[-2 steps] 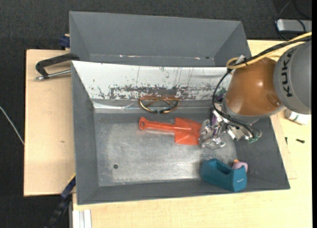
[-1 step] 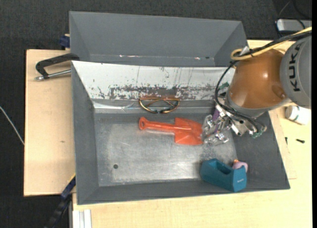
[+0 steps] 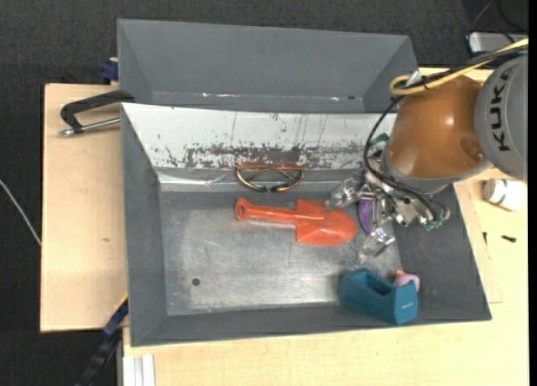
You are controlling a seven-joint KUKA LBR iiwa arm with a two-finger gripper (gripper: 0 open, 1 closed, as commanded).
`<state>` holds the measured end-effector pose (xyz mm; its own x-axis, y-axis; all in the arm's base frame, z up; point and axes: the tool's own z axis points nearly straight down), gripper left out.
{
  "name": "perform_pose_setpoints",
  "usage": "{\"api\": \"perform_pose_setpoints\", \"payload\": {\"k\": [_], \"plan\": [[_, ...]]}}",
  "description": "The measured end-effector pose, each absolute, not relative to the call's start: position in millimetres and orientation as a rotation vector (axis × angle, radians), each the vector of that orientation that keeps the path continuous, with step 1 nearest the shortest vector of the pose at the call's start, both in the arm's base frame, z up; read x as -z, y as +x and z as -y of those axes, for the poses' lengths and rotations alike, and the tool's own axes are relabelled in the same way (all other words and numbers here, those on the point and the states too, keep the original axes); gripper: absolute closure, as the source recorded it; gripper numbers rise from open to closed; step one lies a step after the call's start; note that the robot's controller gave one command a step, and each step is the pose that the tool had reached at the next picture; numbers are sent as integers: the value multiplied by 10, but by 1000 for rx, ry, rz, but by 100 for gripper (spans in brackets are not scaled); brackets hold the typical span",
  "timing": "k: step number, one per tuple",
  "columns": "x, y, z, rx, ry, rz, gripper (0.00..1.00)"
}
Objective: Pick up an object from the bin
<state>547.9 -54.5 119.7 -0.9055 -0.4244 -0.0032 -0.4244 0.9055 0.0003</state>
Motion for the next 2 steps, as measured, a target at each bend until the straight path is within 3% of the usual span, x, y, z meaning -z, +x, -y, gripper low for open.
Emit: {"api": "perform_pose_setpoints", "payload": {"k": [1,2], "plan": [[-1197,5479,545,-1,-682,-3064,0],[-1008,5466,436,1,-594,-3080,0]]}}
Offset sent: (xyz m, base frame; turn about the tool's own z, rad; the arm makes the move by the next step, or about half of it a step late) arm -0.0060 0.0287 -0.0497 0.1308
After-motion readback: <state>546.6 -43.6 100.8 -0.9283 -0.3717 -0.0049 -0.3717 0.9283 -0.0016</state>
